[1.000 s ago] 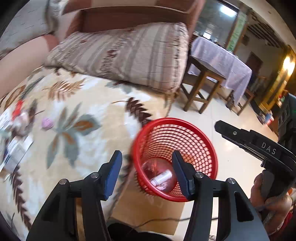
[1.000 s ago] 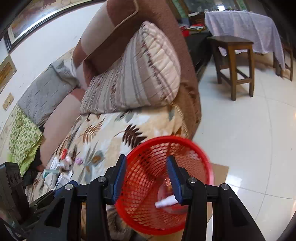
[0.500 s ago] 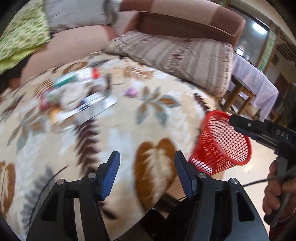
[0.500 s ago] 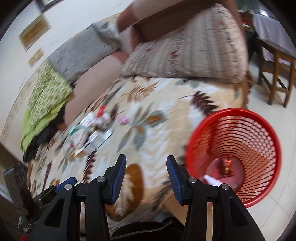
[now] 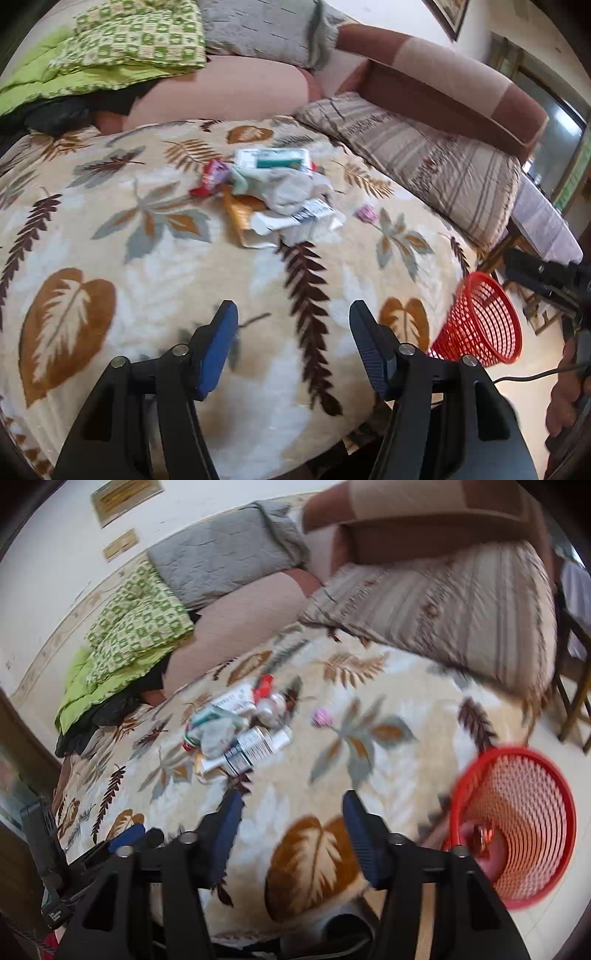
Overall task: Collect trash
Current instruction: 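Move the right tool to the purple paper ball and close on it, then grasp the grey glove with green cuff with the left tool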
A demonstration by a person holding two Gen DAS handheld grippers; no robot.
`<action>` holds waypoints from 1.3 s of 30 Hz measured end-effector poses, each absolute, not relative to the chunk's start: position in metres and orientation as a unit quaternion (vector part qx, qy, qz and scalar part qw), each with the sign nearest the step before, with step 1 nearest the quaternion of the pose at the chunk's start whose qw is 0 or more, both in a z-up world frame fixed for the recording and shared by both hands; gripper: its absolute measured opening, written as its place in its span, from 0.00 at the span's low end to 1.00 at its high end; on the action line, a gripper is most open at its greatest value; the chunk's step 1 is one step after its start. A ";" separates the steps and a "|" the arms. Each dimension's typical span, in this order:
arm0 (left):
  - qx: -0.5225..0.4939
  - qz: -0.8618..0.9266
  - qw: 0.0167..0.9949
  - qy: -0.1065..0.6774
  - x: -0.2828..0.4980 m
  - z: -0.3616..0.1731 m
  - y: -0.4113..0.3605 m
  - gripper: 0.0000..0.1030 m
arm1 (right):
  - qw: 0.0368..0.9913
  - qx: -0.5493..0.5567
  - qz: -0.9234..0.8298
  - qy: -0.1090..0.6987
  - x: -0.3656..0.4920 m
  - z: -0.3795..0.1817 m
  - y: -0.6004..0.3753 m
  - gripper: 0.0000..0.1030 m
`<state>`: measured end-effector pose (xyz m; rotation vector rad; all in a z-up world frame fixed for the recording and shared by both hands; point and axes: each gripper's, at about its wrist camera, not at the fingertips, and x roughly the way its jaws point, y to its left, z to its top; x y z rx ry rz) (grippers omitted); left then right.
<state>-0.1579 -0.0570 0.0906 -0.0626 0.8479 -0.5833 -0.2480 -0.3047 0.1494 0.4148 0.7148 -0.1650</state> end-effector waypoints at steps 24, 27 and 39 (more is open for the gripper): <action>-0.051 -0.243 0.866 0.434 -0.082 0.055 -0.057 0.64 | 0.867 0.205 -0.146 0.430 -0.027 0.023 -0.382 0.30; -0.053 -0.243 0.867 0.432 -0.069 0.060 -0.069 0.64 | 0.873 0.215 -0.135 0.416 -0.038 0.031 -0.379 0.30; -0.040 -0.216 0.864 0.452 0.000 0.066 -0.151 0.74 | 0.901 0.201 -0.146 0.354 -0.065 0.062 -0.382 0.30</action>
